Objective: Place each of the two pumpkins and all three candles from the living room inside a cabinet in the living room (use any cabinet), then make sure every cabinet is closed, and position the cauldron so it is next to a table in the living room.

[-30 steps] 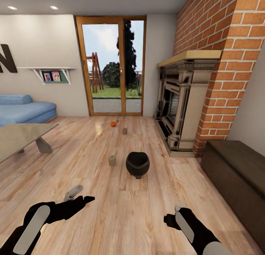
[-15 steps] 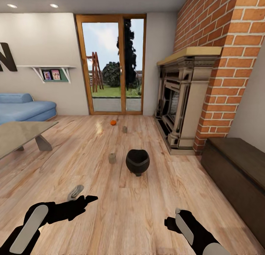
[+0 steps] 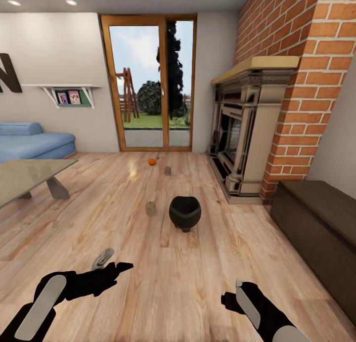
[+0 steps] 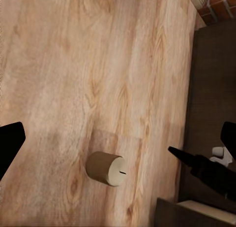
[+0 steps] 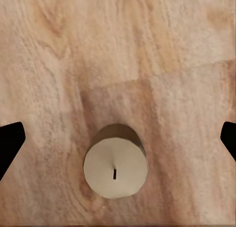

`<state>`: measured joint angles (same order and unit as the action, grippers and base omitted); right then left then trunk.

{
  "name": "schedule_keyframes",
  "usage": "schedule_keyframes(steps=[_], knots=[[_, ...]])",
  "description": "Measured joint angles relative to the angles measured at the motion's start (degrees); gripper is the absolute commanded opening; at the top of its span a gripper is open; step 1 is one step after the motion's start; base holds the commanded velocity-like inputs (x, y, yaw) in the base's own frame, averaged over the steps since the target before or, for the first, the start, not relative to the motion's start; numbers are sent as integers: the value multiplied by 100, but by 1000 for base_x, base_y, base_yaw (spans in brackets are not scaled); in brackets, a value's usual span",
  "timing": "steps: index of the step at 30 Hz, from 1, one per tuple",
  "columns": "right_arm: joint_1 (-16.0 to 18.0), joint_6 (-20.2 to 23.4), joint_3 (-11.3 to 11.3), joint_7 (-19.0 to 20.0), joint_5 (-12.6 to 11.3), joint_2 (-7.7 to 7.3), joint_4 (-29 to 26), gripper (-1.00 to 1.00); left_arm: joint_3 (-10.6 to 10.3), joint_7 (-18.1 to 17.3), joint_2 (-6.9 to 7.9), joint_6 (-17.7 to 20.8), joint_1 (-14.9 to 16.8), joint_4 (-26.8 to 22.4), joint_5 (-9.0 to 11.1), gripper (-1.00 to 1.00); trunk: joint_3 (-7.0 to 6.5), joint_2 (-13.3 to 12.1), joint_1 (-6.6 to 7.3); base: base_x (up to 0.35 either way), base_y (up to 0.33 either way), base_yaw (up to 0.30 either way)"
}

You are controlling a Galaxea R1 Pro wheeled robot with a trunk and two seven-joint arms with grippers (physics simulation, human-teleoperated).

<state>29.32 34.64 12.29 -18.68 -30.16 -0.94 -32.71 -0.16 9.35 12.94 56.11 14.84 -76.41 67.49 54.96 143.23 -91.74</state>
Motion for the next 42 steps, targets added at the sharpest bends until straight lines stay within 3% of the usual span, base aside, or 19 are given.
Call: schedule_keyframes(steps=[8,26,31,36,42], knots=[[268,-63,23,55,40,5,621,100,-1,0,-3,0,-1,0,0,100,177,11,-21,0,0,0],[291,-142,43,83,54,22,699,100,0,-9,-3,8,0,-1,9,100,577,35,-67,0,0,0],[291,-337,50,116,44,22,705,100,-2,-9,-4,8,1,0,9,100,687,42,-80,0,0,0],[291,-378,65,583,66,22,707,100,-1,-9,-4,7,-1,0,9,100,798,49,-93,0,0,0],[290,-382,82,729,79,22,708,100,-2,-9,-11,9,-1,0,9,100,931,57,-108,0,0,0]])
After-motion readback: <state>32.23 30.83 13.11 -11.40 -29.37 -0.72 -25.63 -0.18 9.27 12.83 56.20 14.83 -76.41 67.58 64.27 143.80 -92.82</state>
